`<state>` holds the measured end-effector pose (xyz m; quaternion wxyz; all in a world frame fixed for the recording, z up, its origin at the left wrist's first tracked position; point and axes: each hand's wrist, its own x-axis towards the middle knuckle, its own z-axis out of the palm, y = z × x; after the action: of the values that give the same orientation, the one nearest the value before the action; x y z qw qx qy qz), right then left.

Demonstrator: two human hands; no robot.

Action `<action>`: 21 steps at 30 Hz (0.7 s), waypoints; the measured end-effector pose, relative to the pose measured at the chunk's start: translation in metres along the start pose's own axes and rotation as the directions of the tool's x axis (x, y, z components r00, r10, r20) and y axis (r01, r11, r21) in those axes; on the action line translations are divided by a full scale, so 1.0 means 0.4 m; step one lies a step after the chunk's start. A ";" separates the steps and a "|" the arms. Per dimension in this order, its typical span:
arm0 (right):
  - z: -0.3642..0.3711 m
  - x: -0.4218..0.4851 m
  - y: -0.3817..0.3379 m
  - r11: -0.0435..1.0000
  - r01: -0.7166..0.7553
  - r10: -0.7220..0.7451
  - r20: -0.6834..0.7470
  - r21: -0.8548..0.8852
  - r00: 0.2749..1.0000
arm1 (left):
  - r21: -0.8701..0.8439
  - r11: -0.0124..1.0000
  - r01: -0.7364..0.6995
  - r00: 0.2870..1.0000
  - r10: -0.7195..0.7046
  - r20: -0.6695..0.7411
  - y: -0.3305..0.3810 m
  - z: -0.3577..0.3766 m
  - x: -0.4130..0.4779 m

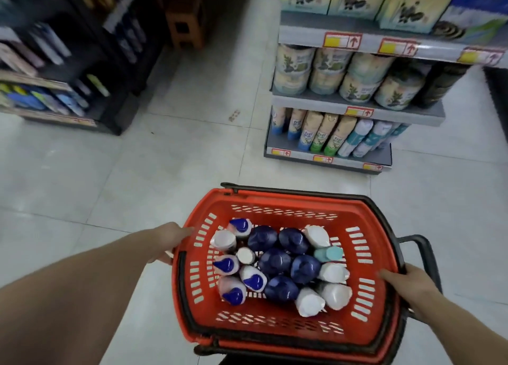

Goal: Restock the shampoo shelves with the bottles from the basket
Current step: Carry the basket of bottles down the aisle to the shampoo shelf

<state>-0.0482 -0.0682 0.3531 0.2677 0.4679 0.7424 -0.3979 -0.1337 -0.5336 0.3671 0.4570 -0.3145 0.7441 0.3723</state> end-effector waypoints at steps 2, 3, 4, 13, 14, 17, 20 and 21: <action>0.020 0.028 -0.077 1.000 0.015 -0.015 0.039 0.008 0.999 | -0.053 0.998 -0.046 0.994 0.040 -0.101 0.023 -0.034 0.012; 0.031 0.044 -0.117 1.000 0.024 -0.025 0.054 0.010 0.998 | -0.075 0.996 -0.057 0.987 0.045 -0.153 0.036 -0.052 0.018; 0.041 0.060 -0.159 0.999 0.032 -0.033 0.064 0.009 0.997 | -0.103 0.993 -0.057 0.981 0.037 -0.190 0.051 -0.073 0.024; 0.146 0.139 -0.583 0.990 0.139 -0.137 0.102 -0.014 0.985 | -0.215 0.976 -0.046 0.965 -0.012 -0.262 0.211 -0.366 0.072; 0.164 0.141 -0.625 0.990 0.138 -0.136 0.106 -0.014 0.985 | -0.223 0.974 -0.045 0.966 -0.015 -0.260 0.223 -0.403 0.086; 0.233 0.144 -0.743 0.989 0.146 -0.144 0.102 -0.015 0.984 | -0.233 0.972 -0.029 0.971 -0.028 -0.238 0.248 -0.518 0.147; 0.320 0.135 -0.843 0.991 0.133 -0.132 0.079 -0.006 0.988 | -0.210 0.977 -0.028 0.979 -0.016 -0.205 0.275 -0.649 0.232; 0.349 0.131 -0.875 0.993 0.119 -0.119 0.068 0.000 0.991 | -0.200 0.979 -0.029 0.980 -0.011 -0.196 0.287 -0.696 0.258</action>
<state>-0.3846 -0.2464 0.3564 0.2694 0.4084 0.7603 -0.4273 -0.3903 -0.7208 0.3885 0.3452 -0.3909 0.7455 0.4151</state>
